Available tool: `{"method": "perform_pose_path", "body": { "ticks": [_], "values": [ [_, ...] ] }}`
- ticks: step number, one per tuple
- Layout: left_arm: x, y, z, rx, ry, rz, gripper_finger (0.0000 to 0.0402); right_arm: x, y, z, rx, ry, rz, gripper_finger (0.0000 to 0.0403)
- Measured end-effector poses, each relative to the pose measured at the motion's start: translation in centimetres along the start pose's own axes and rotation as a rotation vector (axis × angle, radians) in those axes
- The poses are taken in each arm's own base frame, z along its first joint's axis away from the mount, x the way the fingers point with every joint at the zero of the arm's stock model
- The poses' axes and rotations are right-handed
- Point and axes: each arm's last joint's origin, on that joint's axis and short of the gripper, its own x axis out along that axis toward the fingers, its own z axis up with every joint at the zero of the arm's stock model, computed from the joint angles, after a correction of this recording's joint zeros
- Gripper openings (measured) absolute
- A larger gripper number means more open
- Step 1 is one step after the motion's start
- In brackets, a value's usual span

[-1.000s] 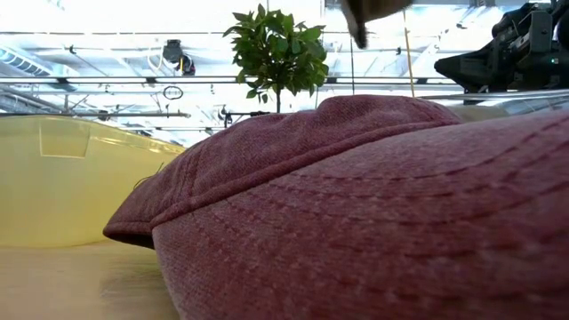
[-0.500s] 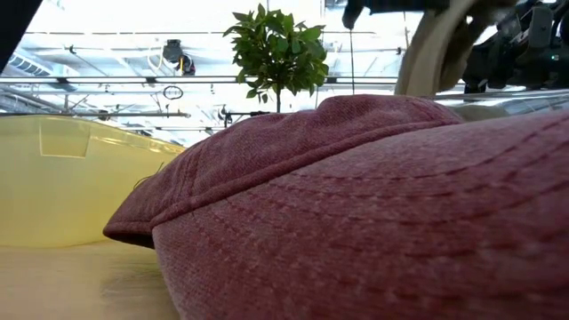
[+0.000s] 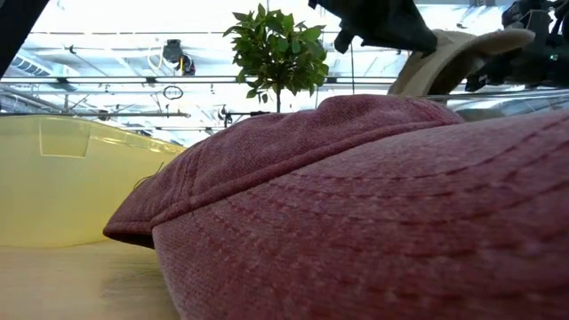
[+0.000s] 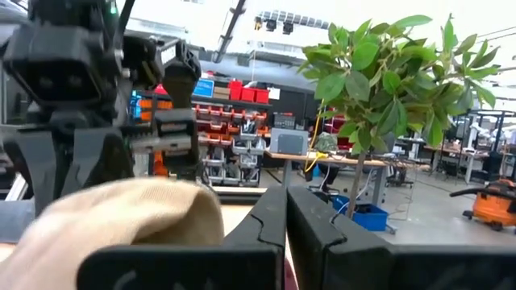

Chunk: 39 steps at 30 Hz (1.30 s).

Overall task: Pick & Place hat
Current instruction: Put the brown cup into the transparent bin

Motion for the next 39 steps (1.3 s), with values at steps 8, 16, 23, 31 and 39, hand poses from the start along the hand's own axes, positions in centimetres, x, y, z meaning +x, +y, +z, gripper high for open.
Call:
{"method": "perform_pose_path", "body": {
  "ticks": [8,16,23,31,39],
  "values": [
    [0.6,0.0,-1.9,-0.016,0.035,-0.006,0.0004,0.0,0.0,0.4,-0.004,-0.036,-0.003,0.0000],
    [1.2,0.6,-3.0,-0.053,0.030,-0.051,0.0005,0.0,0.0,0.4,-0.004,-0.042,-0.003,0.0000],
    [1.4,0.8,-3.9,-0.040,0.048,-0.073,0.0009,0.0,0.0,0.4,-0.004,-0.042,-0.003,0.0000],
    [1.3,0.2,-3.4,0.005,-0.016,-0.172,0.0045,0.0,0.0,0.3,0.000,-0.028,-0.001,0.0000],
    [0.5,-0.4,-2.1,0.081,-0.100,-0.200,0.0148,0.0,0.0,0.0,0.000,-0.005,0.001,0.0000]
  ]
}}
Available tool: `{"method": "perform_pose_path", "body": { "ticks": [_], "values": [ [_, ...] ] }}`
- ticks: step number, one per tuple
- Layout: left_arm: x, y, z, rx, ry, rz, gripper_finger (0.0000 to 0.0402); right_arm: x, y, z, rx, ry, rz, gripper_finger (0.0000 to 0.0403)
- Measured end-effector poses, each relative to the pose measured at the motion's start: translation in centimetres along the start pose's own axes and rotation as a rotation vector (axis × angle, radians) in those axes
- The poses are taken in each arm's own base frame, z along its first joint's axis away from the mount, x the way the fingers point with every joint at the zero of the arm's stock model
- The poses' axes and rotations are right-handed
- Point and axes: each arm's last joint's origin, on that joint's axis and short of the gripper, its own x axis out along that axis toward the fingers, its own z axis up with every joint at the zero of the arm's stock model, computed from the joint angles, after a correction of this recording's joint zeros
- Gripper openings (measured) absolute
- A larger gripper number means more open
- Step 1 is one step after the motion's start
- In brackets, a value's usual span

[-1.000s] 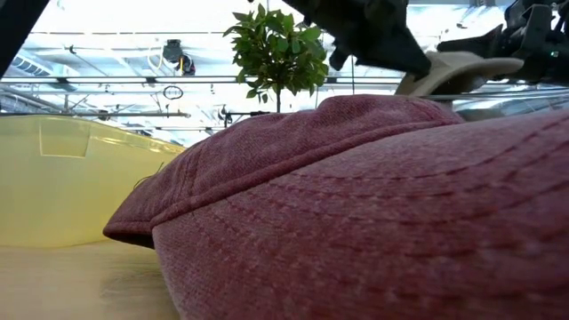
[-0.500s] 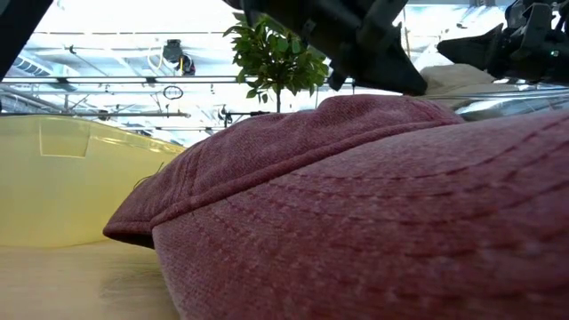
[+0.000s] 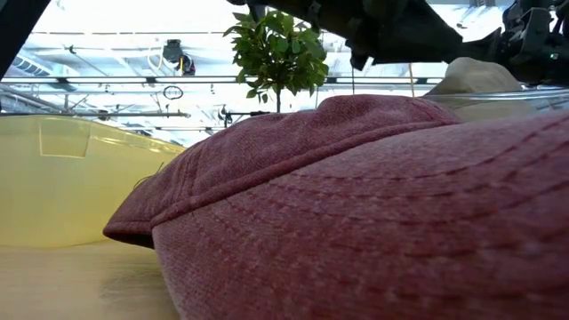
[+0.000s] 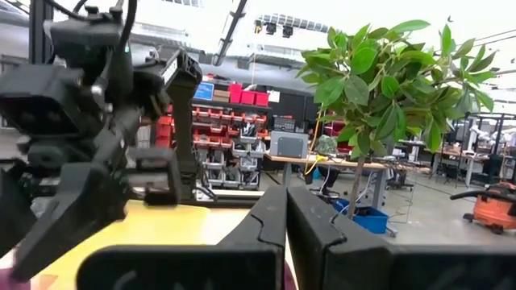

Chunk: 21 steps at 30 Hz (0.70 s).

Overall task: Pick & Place hat
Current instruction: Put the brown cup into the transparent bin

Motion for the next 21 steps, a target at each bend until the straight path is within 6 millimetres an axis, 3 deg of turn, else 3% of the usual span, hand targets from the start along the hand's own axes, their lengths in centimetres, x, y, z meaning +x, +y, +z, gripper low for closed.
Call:
{"method": "perform_pose_path", "body": {
  "ticks": [3,7,13,17,21],
  "values": [
    [-2.6,0.0,2.2,0.029,0.002,-0.001,0.0171,0.0,0.0,-0.1,0.001,0.006,0.001,0.0000],
    [-9.3,-0.2,6.5,0.017,-0.017,-0.023,0.0169,0.0,0.0,-0.1,0.001,0.011,0.004,0.0000],
    [-21.8,-0.5,9.8,0.176,0.081,0.226,0.0078,0.0,0.0,-0.2,0.002,0.024,0.006,0.0000],
    [-29.3,0.6,8.4,0.098,0.097,0.358,0.0010,0.0,0.0,-0.3,0.033,0.029,0.006,0.0000],
    [-33.5,0.9,2.8,0.002,0.108,0.372,0.0007,0.0,0.0,-0.3,0.058,0.029,0.006,0.0000]
  ]
}}
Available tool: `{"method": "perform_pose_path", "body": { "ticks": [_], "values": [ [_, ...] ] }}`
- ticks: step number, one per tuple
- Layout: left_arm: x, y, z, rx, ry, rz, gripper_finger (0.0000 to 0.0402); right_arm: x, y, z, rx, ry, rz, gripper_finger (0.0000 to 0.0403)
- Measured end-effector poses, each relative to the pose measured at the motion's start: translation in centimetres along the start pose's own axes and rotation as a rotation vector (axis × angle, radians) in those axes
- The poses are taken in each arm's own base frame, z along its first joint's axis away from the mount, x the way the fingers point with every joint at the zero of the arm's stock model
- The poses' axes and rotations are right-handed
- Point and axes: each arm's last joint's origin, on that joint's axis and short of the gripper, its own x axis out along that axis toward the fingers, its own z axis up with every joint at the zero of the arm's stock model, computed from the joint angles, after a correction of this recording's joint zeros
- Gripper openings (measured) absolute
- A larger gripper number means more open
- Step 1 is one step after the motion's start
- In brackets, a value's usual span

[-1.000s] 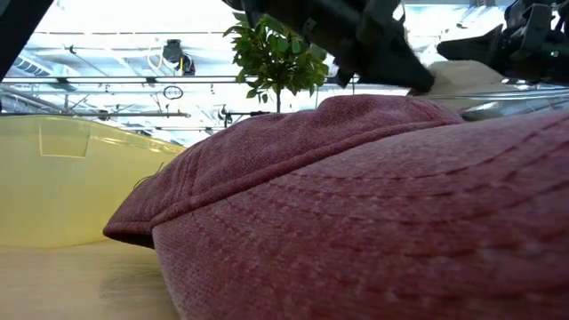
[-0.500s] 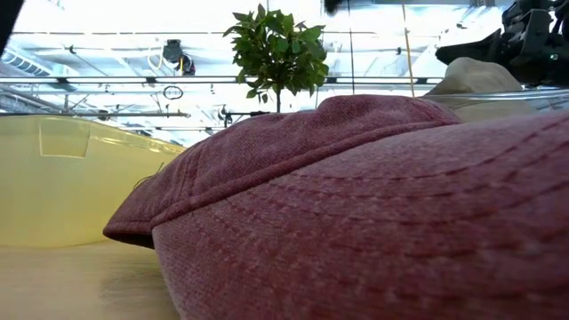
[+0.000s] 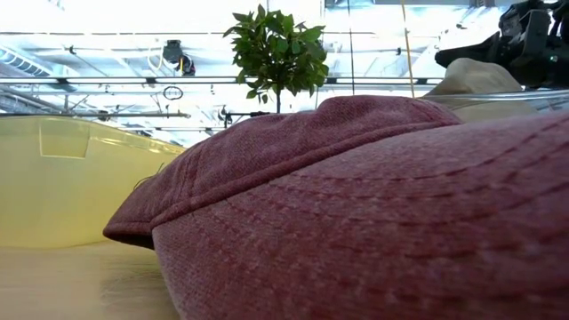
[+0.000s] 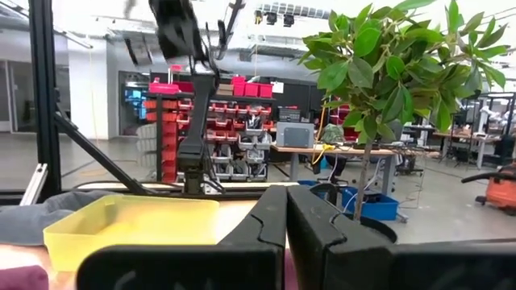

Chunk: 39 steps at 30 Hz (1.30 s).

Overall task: Pick & Place hat
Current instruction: Put the brown cup into the transparent bin

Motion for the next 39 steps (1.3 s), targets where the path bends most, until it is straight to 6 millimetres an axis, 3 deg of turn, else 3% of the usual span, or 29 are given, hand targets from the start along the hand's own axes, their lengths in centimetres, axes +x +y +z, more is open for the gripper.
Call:
{"method": "perform_pose_path", "body": {
  "ticks": [3,7,11,14,17,21,26,28,33,39],
  "values": [
    [0.2,-0.4,-4.9,-0.075,-0.066,0.003,0.0005,0.0,0.1,0.0,0.004,-0.001,0.026,0.0000],
    [2.0,-2.0,-10.0,-0.057,-0.210,-0.046,0.0003,0.0,0.2,0.0,0.023,-0.002,0.080,0.0000],
    [3.9,-3.0,-13.9,-0.053,-0.290,-0.021,0.0004,0.1,0.3,0.0,0.023,-0.003,0.089,0.0000],
    [4.8,-3.1,-15.5,-0.052,-0.345,0.015,0.0003,0.3,0.3,0.3,0.019,-0.030,0.102,0.0000],
    [5.2,-2.9,-16.5,-0.045,-0.377,0.063,0.0005,0.8,0.2,0.7,0.015,0.022,0.102,0.0000],
    [5.3,-1.9,-16.5,-0.041,-0.434,0.168,0.0003,2.2,0.1,3.3,0.010,0.079,0.103,0.0000],
    [5.4,-0.9,-16.3,-0.066,-0.457,0.234,0.0018,6.1,0.6,8.1,0.056,0.229,0.159,0.0000],
    [5.6,-0.9,-16.5,-0.080,-0.436,0.234,0.0018,8.1,1.2,9.2,0.071,0.343,0.198,0.0000],
    [5.9,-1.0,-17.1,-0.051,-0.377,0.227,0.0004,12.5,3.5,9.9,0.097,0.715,0.190,0.0000],
    [5.9,-1.0,-17.1,-0.056,-0.379,0.225,0.0026,14.2,6.7,9.7,0.110,1.121,0.056,0.0000]
  ]
}}
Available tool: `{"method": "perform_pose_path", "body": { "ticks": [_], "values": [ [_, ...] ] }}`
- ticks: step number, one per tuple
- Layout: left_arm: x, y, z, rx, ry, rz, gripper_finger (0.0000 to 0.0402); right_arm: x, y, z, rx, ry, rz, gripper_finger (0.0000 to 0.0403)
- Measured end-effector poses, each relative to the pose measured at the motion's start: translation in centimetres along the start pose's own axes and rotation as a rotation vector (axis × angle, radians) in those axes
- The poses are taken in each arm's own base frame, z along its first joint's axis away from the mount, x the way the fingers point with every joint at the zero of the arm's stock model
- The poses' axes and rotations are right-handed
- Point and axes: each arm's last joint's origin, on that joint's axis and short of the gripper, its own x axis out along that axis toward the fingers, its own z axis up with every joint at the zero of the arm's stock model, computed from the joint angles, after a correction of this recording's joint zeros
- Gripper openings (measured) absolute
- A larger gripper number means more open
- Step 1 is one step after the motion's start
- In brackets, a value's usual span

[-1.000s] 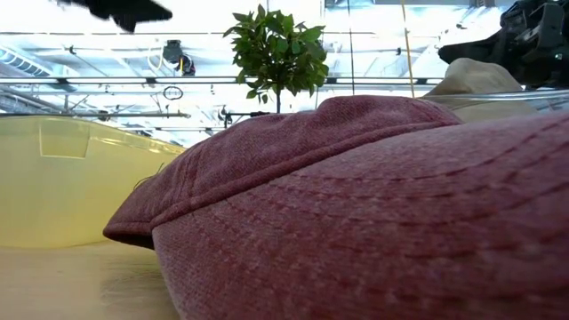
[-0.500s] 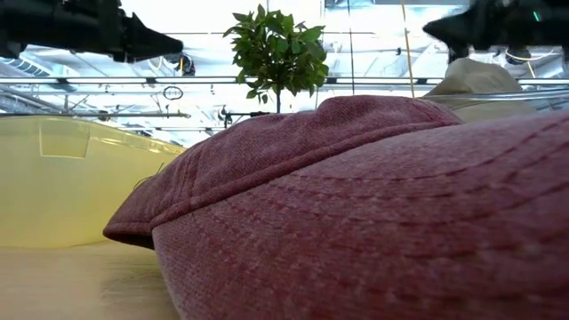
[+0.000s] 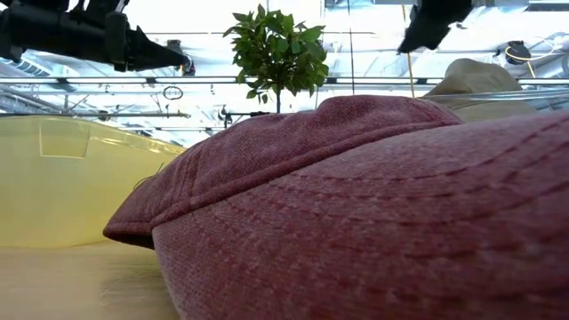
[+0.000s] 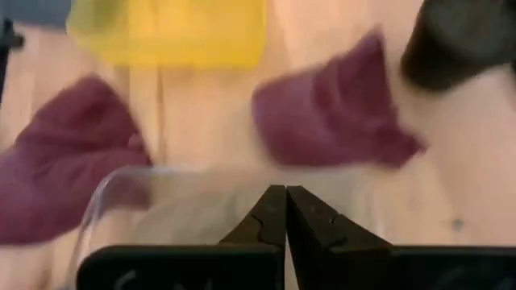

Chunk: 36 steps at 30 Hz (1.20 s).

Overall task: Pick & Place hat
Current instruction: Put the brown cup into the transparent bin

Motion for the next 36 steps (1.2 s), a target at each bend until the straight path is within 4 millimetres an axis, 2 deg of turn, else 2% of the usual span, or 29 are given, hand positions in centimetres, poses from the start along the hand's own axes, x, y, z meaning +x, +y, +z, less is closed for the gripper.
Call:
{"method": "perform_pose_path", "body": {
  "ticks": [5,9,13,16,21,28,36],
  "values": [
    [0.0,0.0,0.0,0.000,-0.001,-0.001,0.0029,1.1,3.0,-0.3,0.020,0.163,0.007,0.0000],
    [0.0,0.1,0.2,-0.010,-0.018,0.004,0.0016,2.6,3.8,-1.3,0.046,0.285,-0.047,0.0000],
    [0.0,0.1,0.2,-0.007,-0.022,0.006,0.0004,3.6,3.9,-2.1,0.054,0.366,-0.155,0.0000],
    [0.0,0.1,0.2,-0.007,-0.023,0.006,0.0012,4.7,3.8,-2.9,0.044,0.407,-0.182,0.0000],
    [0.0,0.1,0.2,-0.005,-0.021,0.005,0.0032,6.2,3.5,-4.5,0.035,0.433,-0.191,0.0000],
    [0.0,0.0,0.1,-0.018,-0.011,0.002,0.0035,7.8,3.3,-5.9,0.017,0.415,-0.173,0.0000],
    [0.0,0.0,-0.1,-0.032,0.006,-0.003,0.0035,7.9,3.2,-6.2,-0.009,0.426,-0.141,0.0000]
  ]
}}
